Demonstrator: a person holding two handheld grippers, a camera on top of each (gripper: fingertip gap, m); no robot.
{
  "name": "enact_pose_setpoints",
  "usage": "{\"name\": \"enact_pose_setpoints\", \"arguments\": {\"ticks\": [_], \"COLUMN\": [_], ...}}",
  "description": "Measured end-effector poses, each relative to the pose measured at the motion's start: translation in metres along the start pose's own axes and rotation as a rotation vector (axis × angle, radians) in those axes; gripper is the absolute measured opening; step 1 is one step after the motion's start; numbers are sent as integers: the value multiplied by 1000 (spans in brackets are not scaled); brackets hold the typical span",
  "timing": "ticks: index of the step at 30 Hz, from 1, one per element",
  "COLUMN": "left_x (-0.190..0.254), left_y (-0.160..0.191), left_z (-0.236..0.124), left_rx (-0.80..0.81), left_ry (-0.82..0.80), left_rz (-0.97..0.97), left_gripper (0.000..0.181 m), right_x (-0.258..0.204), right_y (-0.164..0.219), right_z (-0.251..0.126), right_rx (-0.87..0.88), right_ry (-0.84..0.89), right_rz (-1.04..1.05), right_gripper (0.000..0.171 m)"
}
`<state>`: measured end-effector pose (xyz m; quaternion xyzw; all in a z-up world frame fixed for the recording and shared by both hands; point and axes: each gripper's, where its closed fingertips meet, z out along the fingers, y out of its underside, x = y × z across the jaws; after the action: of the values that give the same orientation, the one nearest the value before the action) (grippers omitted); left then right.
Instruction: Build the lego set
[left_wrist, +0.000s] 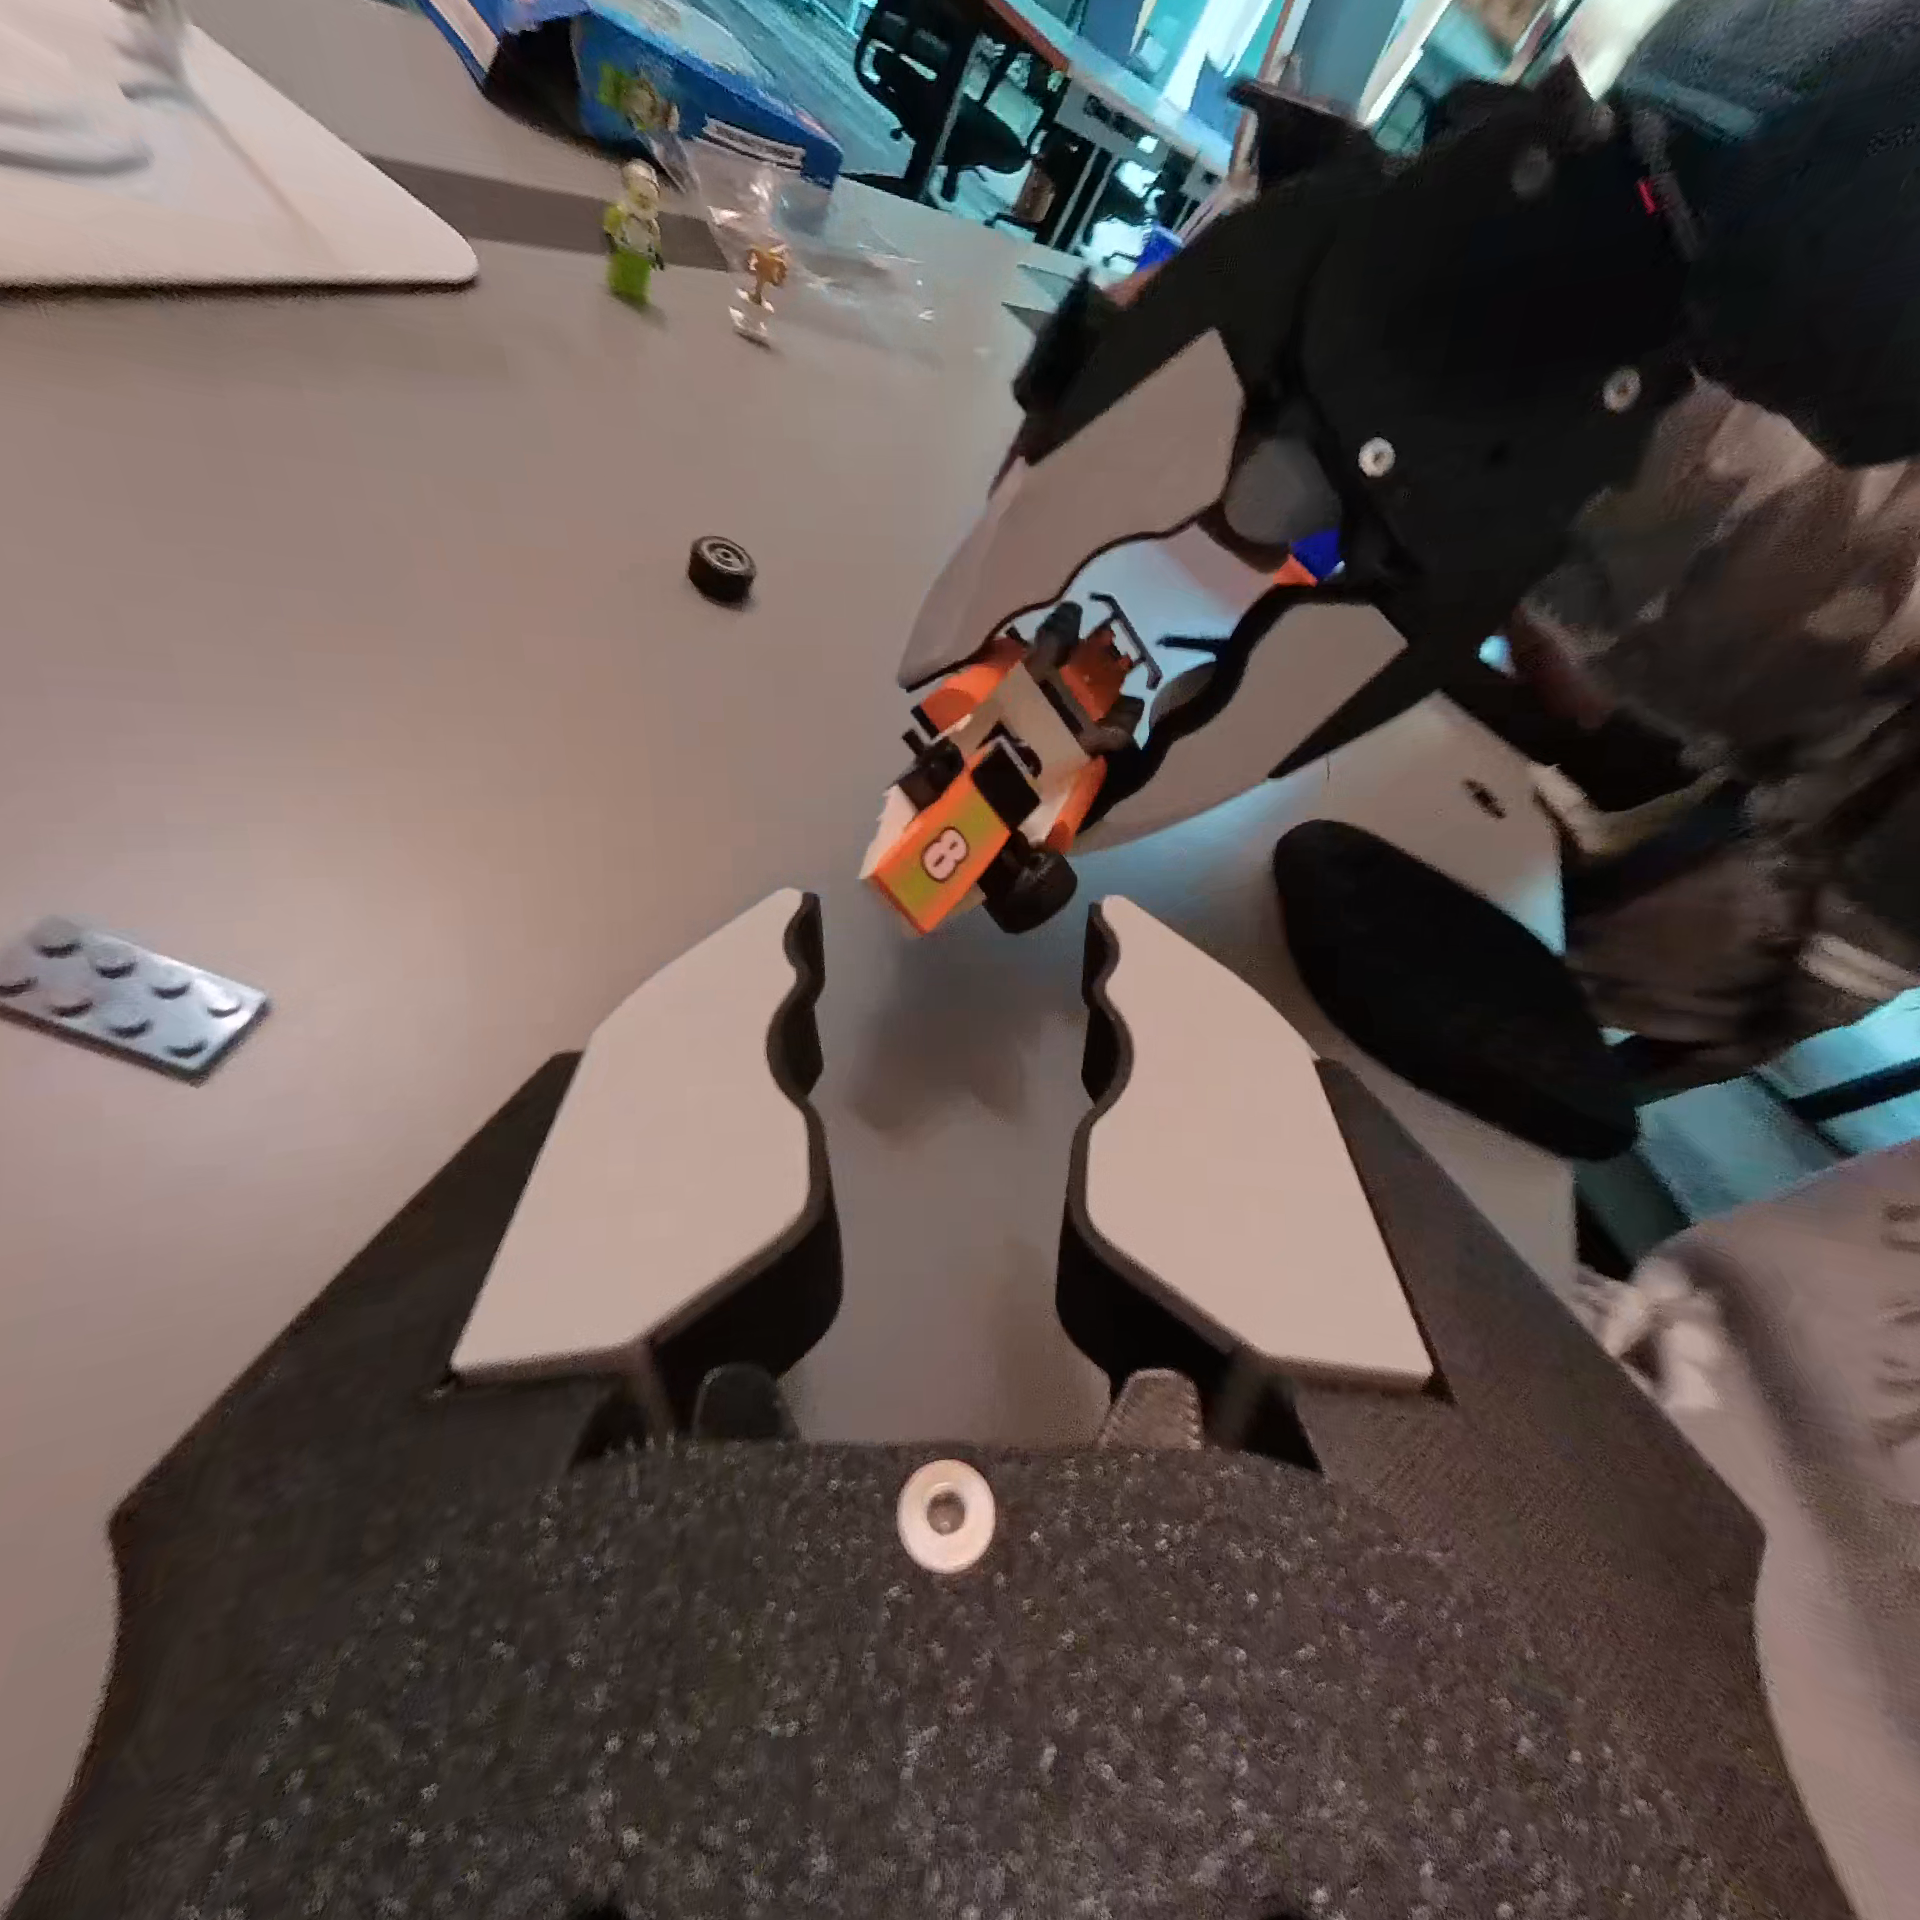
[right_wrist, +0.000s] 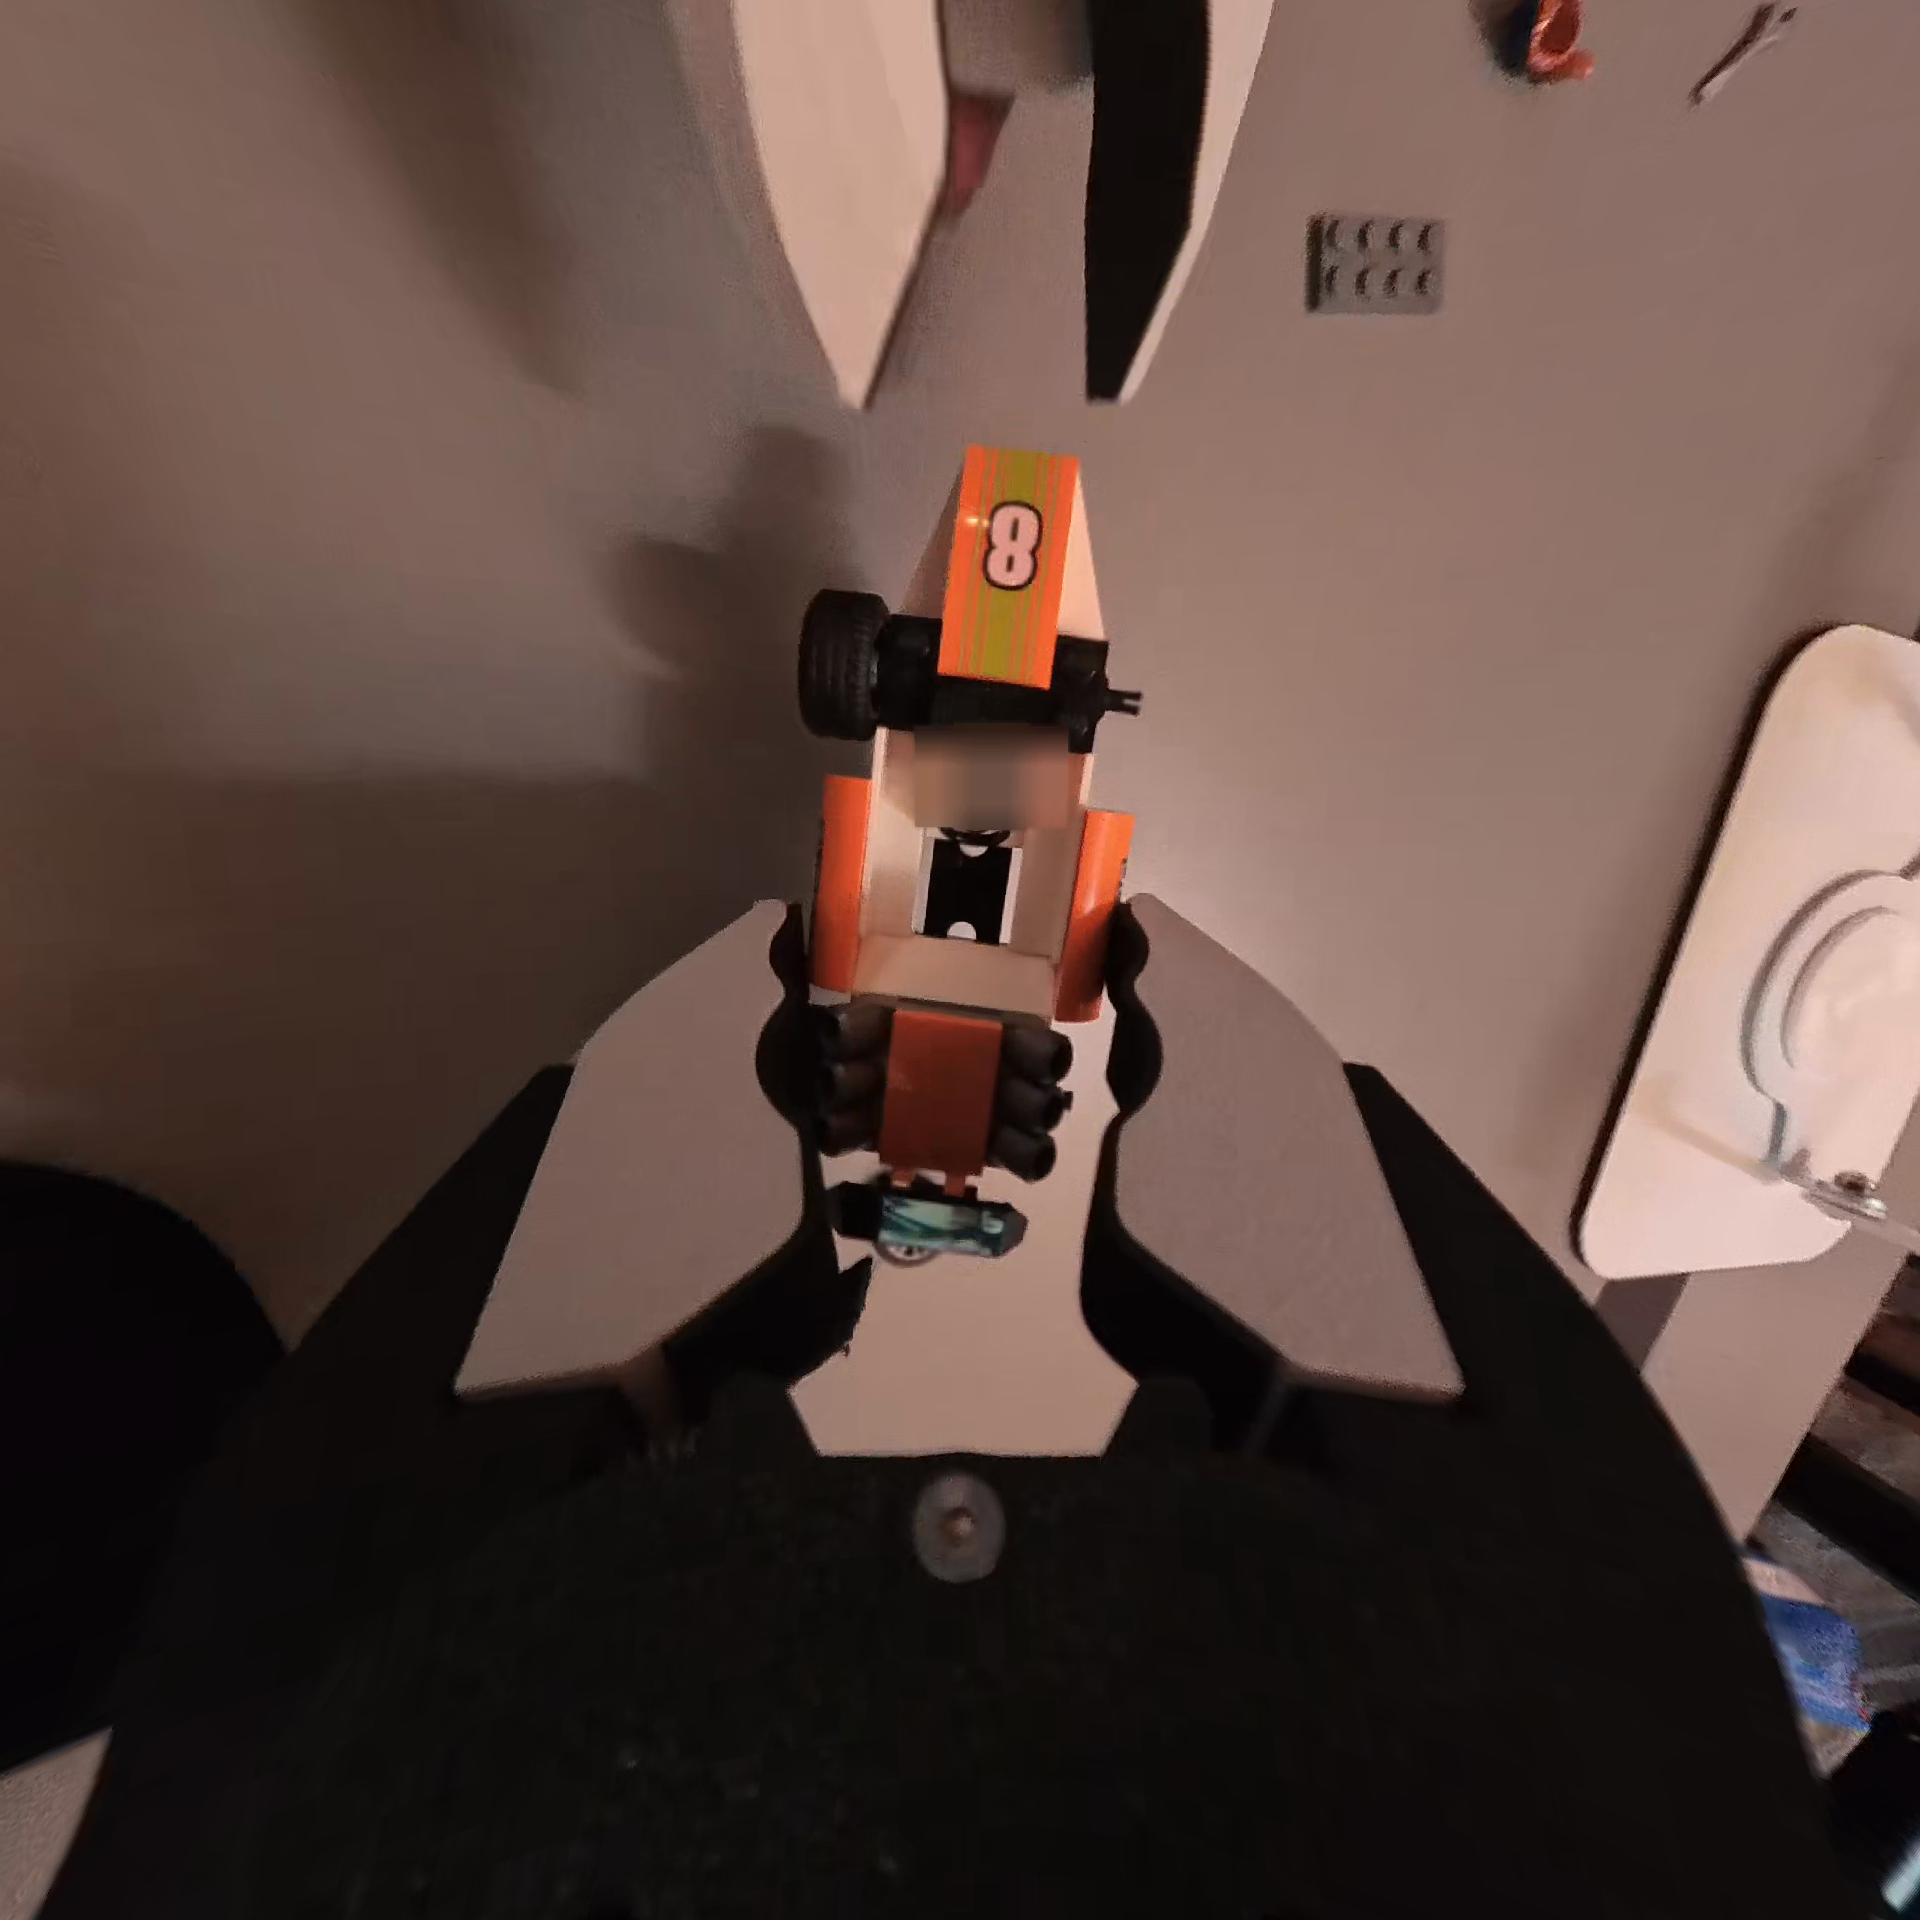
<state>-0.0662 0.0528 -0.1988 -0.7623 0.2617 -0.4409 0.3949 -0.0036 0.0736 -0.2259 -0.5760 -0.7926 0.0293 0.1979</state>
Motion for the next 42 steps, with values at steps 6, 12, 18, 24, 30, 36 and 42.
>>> {"name": "enact_pose_setpoints", "arguments": {"ticks": [6, 12, 18, 24, 30, 36, 42], "left_x": [-6, -11, -12, -13, -15, -24, -48], "left_y": [2, 5, 8, 9, 7, -14, -64], "left_z": [-3, 0, 2, 2, -3, -4, 5], "left_rx": [-2, -22, -37, -42, -45, 17, 98], "left_ry": [-81, -109, -113, -117, -149, -248, -409], "left_rz": [144, 193, 204, 210, 237, 355, 445], "left_gripper": [45, 43, 43, 41, 33, 0, 0], "right_x": [5, 6, 11, 16, 26, 41, 91], "right_y": [8, 14, 19, 16, 5, -8, -8], "right_z": [18, 29, 35, 38, 17, -24, -86], "right_rx": [-69, -100, -101, -110, -20, 144, 467], "right_ry": [-126, -200, -199, -183, -87, 145, 576], "right_rz": [-69, -84, -91, -108, -31, 165, 521], "right_gripper": [56, 56, 55, 54, 54, 45, 5]}}
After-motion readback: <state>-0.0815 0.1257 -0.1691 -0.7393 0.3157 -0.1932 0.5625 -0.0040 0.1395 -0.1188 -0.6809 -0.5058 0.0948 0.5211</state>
